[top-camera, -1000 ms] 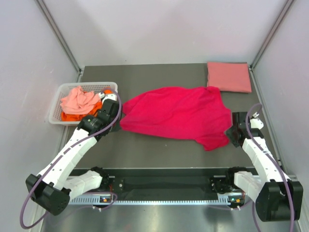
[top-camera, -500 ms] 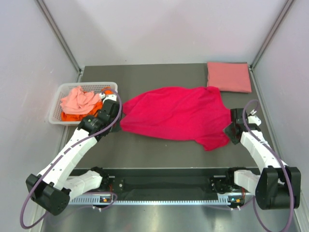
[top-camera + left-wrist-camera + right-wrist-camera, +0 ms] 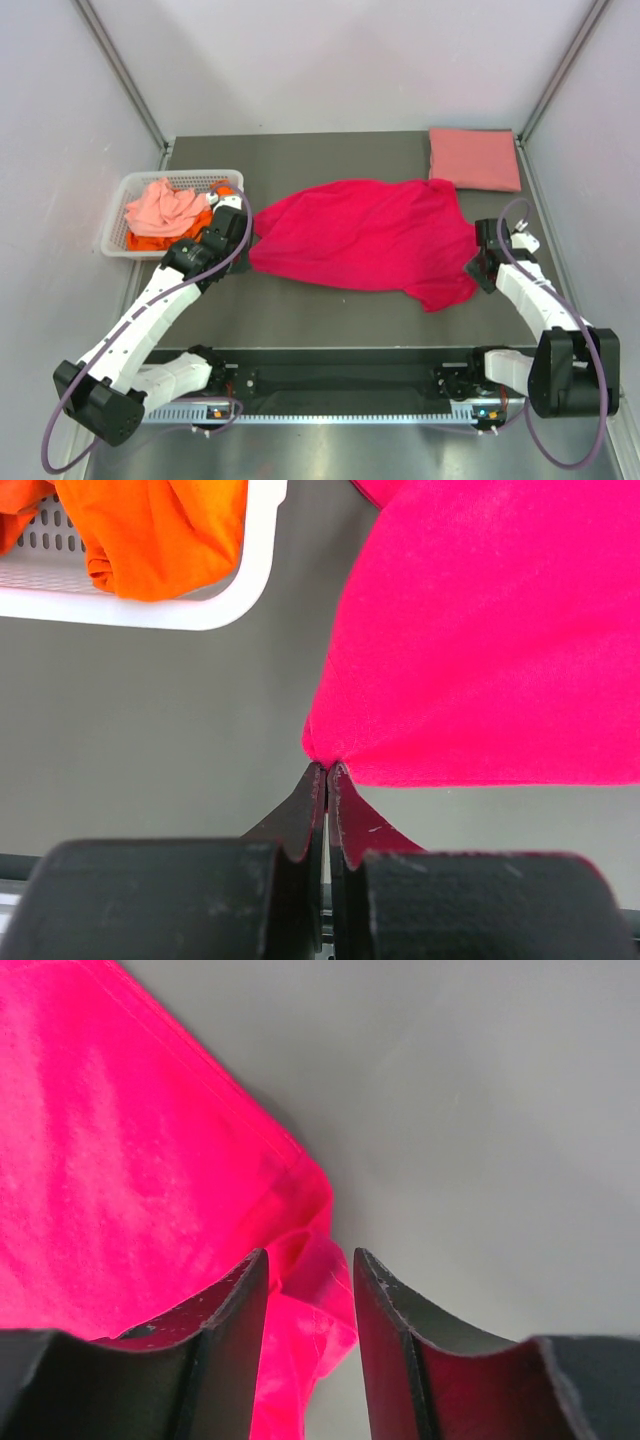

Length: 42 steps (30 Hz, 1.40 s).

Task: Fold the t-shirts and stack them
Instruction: Flatten the tshirt out

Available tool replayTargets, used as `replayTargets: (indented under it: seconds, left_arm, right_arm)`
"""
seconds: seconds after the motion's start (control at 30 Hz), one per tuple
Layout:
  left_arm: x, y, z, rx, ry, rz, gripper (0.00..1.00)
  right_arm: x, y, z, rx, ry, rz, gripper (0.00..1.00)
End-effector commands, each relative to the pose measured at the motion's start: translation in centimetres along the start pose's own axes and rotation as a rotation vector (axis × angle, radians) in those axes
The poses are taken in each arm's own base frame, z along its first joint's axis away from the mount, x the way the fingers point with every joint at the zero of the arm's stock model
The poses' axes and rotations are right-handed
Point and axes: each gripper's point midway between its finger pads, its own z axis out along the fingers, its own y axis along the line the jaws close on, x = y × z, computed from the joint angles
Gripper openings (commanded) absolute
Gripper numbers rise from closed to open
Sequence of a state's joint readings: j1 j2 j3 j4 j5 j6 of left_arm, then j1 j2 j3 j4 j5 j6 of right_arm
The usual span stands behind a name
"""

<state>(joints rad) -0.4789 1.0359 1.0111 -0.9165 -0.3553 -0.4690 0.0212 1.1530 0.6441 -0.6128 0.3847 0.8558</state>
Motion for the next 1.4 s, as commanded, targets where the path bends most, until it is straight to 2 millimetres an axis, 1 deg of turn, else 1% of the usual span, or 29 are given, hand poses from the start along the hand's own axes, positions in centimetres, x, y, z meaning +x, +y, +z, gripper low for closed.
replayTargets:
  seconds: [0.0, 0.23, 0.4, 0.53, 0.77, 0.83, 0.87, 0.93, 1.1, 1.37]
  left_arm:
    - [-0.9, -0.2, -0.5, 0.024, -0.047, -0.009, 0.0]
    - [-0.9, -0.2, -0.6, 0.026, -0.049, -0.012, 0.0]
    - [-1.0, -0.2, -0.7, 0.028, -0.051, -0.011, 0.0]
    - [-0.9, -0.2, -0.6, 0.028, -0.048, -0.009, 0.0]
    - [-0.9, -0.2, -0.7, 0.031, -0.05, -0.01, 0.0]
    - [-0.9, -0.3, -0.8, 0.034, -0.05, -0.01, 0.0]
    - [-0.9, -0.3, -0.8, 0.034, -0.05, -0.01, 0.0]
    - [-0.9, -0.3, -0.8, 0.036, -0.05, -0.011, 0.0]
    - [-1.0, -0.2, -1.0, 0.038, -0.053, -0.012, 0.0]
    - [-1.1, -0.2, -1.1, 0.038, -0.056, -0.013, 0.0]
  right_arm:
    - [-2.9, 1.4, -0.2, -0.027, -0.077, -0.016, 0.4]
    - [-2.6, 2.2, 0.1, -0.058, -0.061, -0.037, 0.37]
    - [-2.5, 2.0, -0.1, -0.061, -0.058, -0.041, 0.37]
    - [-1.9, 1.9, -0.1, -0.072, -0.043, -0.043, 0.36]
    - [-1.7, 1.5, -0.3, -0.064, -0.04, -0.039, 0.32]
    - [-1.7, 1.4, -0.3, -0.06, -0.036, -0.041, 0.32]
    - [-1.5, 1.2, -0.2, -0.052, -0.031, -0.044, 0.35]
    - [-1.4, 1.2, -0.2, -0.049, -0.026, -0.046, 0.37]
    - [-0.8, 0.9, 0.1, -0.035, -0.001, -0.058, 0.37]
    - [-0.8, 0.7, 0.1, -0.032, -0.006, -0.059, 0.27]
